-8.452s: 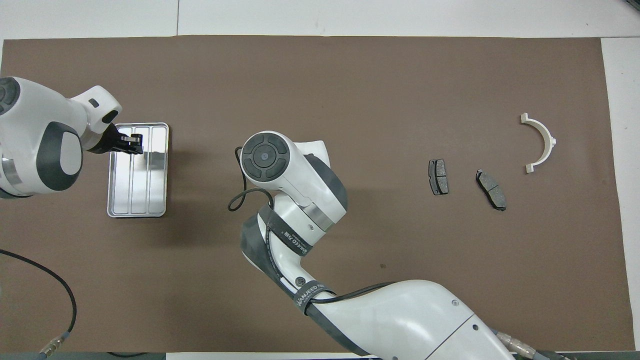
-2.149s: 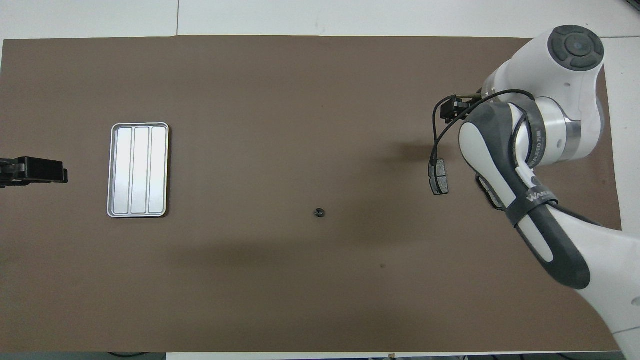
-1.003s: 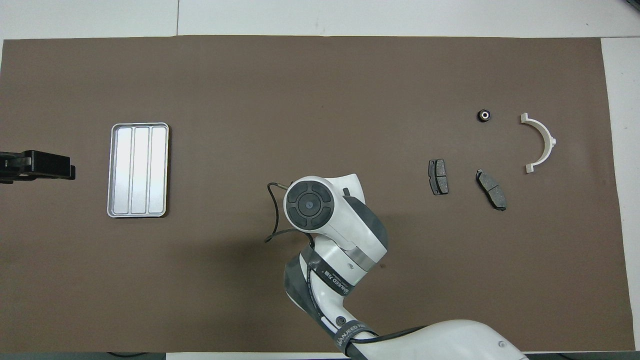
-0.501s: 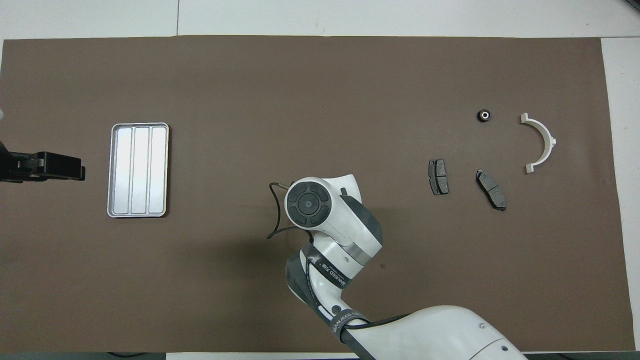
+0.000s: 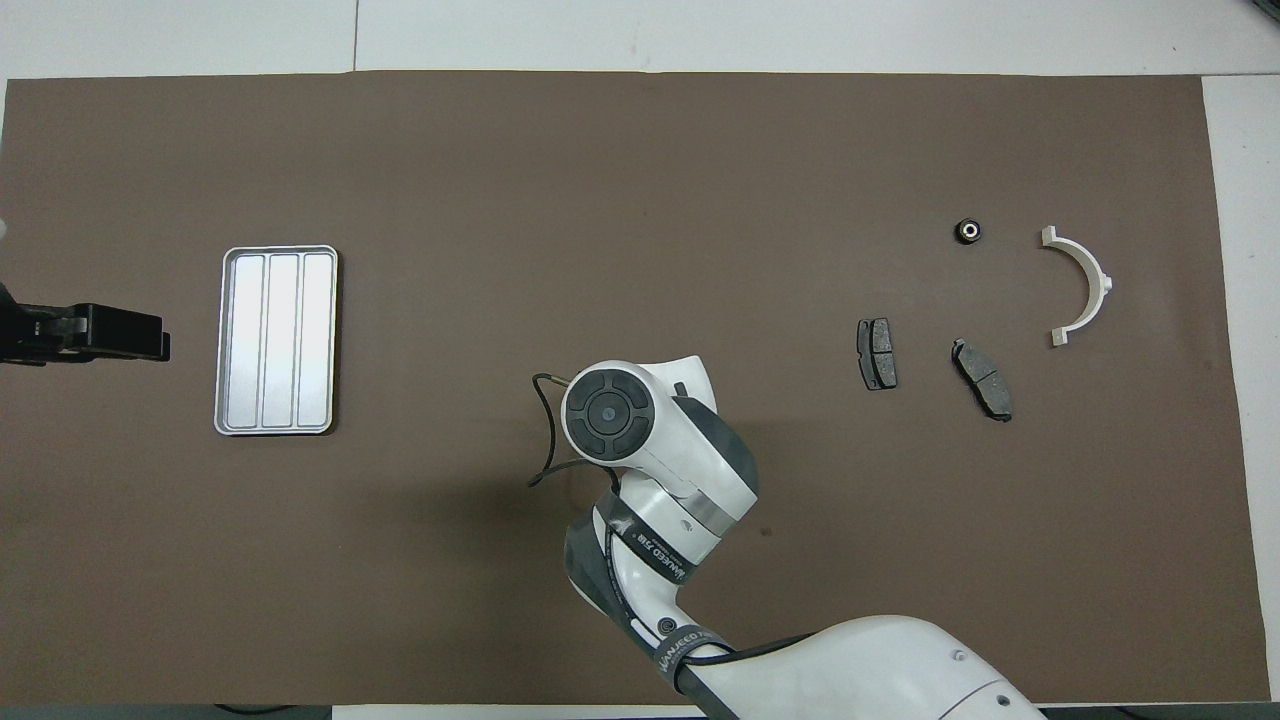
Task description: Place bearing gear from tray to pile
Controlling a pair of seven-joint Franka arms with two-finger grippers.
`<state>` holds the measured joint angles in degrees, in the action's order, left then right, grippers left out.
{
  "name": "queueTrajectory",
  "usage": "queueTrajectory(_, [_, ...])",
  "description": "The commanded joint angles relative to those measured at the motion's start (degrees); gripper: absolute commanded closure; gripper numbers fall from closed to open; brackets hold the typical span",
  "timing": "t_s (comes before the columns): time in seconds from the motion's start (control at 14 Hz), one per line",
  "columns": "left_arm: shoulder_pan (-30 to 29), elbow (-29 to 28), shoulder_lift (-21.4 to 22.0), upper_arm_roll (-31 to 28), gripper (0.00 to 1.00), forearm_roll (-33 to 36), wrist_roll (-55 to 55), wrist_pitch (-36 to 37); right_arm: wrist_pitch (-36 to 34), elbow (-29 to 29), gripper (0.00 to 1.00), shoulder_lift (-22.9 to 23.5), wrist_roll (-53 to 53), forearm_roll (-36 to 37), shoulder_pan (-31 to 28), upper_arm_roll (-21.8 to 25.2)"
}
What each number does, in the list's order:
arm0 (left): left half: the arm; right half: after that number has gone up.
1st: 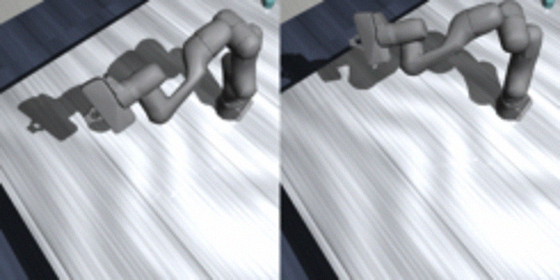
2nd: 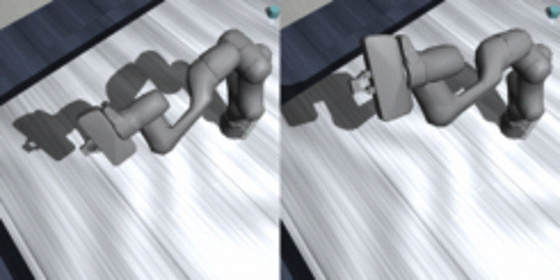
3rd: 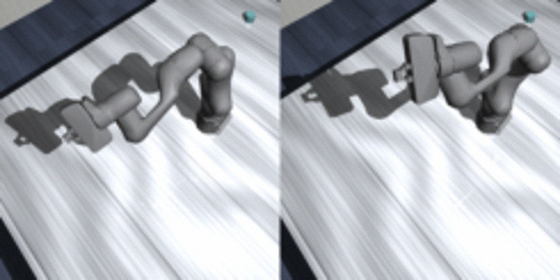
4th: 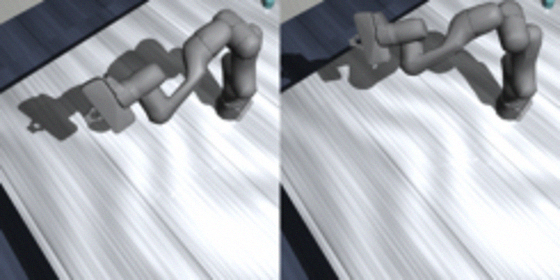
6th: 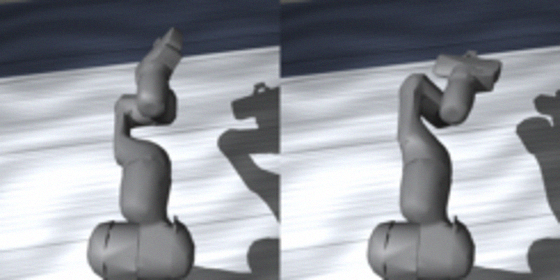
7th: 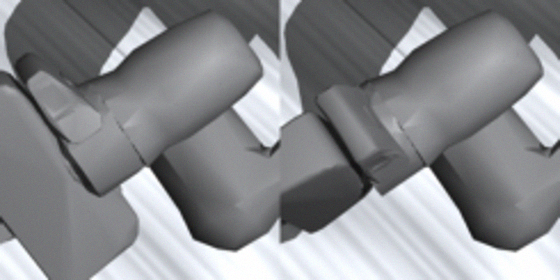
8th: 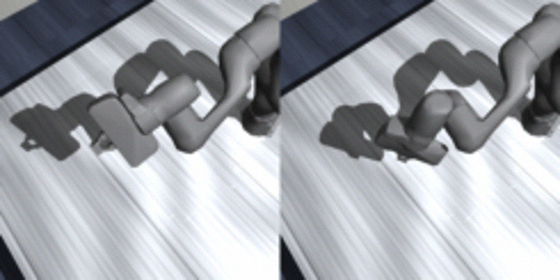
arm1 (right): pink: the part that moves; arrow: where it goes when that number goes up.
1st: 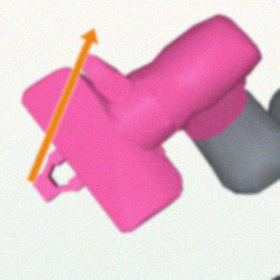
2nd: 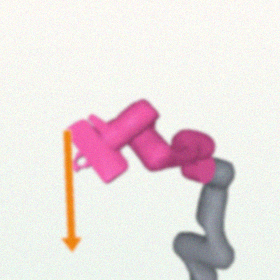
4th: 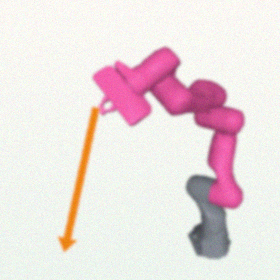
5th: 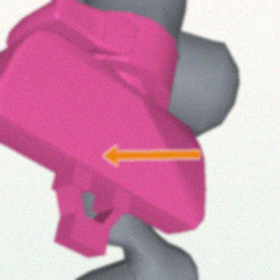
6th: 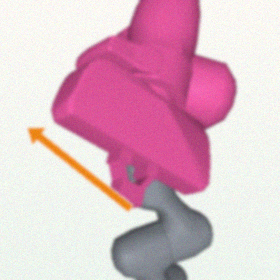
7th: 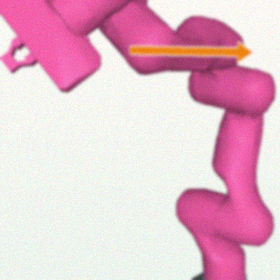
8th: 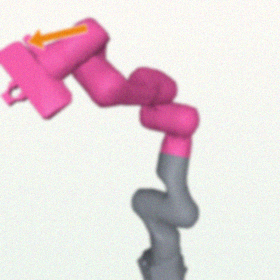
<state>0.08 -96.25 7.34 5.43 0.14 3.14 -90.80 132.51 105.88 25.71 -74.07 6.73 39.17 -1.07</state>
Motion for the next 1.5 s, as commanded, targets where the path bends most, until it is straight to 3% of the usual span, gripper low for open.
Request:
queueTrajectory(0.0, [0.54, 1.51, -0.83, -0.6, 0.0, -0.76, -0.42, 1.06, -0.68, 1.08, 0.21, -0.92, -0.55, -0.93, -0.5, -0.51])
queueTrajectory(0.29, [0.45, 1.42, -0.75, -0.6, 0.0, -0.76, -0.42, 0.89, -0.59, 1.17, 0.47, -0.92, 0.06, -2.68, -0.5, -0.51])
queueTrajectory(0.5, [0.62, 0.37, -0.31, -0.6, 0.0, -0.76, -0.59, 0.8, -0.59, 1.17, 0.54, -1.01, 0.07, -3.48, -0.41, -0.51])
queueTrajectory(0.64, [0.71, -0.34, 0.04, -0.68, 0.0, -0.76, -0.15, 1.5, -0.59, 1.17, 0.64, -1.01, 0.07, -3.57, -0.41, -0.51])
queueTrajectory(0.79, [0.63, -0.34, 0.05, -0.68, 0.0, -0.76, -0.07, 1.5, -0.59, 1.17, 0.85, -1.01, 0.15, -3.74, -0.49, -0.95])
queueTrajectory(0.86, [0.54, -0.34, 0.13, -0.68, 0.0, -0.76, -0.06, 1.5, -0.68, 1.17, 1.0, -1.01, 0.15, -3.74, -0.5, -1.04])
queueTrajectory(1.15, [0.62, -0.34, 0.13, -0.68, 0.0, -0.76, -0.15, 1.5, -2.51, -0.05, 1.0, -0.92, 0.15, -3.74, -0.85, -1.04])
queueTrajectory(1.43, [0.63, -0.34, 0.05, -0.68, 0.0, -0.76, -0.06, 1.5, -14.18, -9.0, 1.0, -1.27, 4.97, -3.83, -4.35, -1.04])
